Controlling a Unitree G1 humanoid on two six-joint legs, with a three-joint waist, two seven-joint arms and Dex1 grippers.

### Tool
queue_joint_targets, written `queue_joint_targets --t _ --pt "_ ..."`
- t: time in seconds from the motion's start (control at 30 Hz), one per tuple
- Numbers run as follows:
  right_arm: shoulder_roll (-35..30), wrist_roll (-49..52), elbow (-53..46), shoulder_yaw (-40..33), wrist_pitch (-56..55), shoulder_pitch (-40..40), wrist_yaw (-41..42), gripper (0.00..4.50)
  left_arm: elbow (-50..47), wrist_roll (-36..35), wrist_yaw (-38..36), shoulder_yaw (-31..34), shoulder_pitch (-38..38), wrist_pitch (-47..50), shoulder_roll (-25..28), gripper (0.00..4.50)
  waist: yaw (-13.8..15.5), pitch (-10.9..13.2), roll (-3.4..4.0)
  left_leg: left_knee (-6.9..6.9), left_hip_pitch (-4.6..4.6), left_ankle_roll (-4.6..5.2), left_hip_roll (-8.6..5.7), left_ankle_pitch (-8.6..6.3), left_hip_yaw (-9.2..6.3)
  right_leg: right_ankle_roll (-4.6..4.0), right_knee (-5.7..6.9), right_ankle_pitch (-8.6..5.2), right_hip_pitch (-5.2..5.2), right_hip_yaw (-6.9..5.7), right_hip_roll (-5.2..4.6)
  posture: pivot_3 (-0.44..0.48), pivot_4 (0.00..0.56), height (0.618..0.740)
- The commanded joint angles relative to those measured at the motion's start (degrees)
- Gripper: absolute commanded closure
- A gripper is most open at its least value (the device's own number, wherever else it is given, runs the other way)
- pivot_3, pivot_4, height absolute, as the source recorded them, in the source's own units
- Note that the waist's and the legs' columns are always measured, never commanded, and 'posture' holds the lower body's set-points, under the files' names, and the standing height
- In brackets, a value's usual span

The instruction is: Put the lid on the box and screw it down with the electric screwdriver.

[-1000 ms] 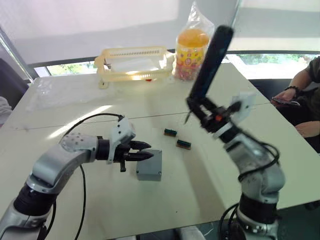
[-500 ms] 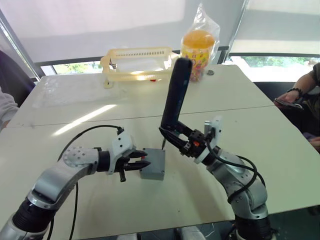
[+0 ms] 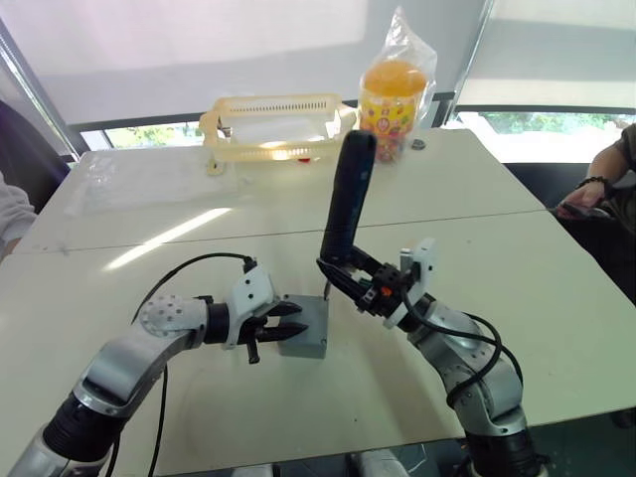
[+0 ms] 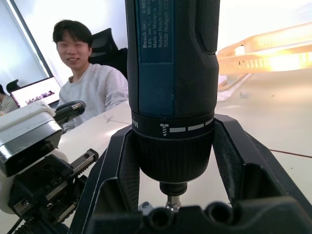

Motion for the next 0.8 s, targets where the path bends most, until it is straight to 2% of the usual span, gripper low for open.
queue_joint_targets --t 0.03,0.8 --pt "0.3 0.1 -1.2 0.3 -3.2 -1.1 0.0 2.74 0.3 1.2 -0.2 -0.8 0.6 0.2 0.2 2.98 0.0 0.0 0.00 0.00 0.01 0.00 0.00 0.00 0.00 0.00 0.00 0.00 0.00 0.00 0.00 0.000 0.150 0.740" --pt "0.5 -0.1 0.2 0.8 -4.9 -1.8 -0.5 2.74 -0.1 1.4 0.2 -0.9 1.1 0.7 0.0 2.98 0.0 0.0 0.00 0.00 0.02 0.00 0.00 0.00 0.00 0.00 0.00 0.00 0.02 0.00 0.00 0.000 0.150 0.740"
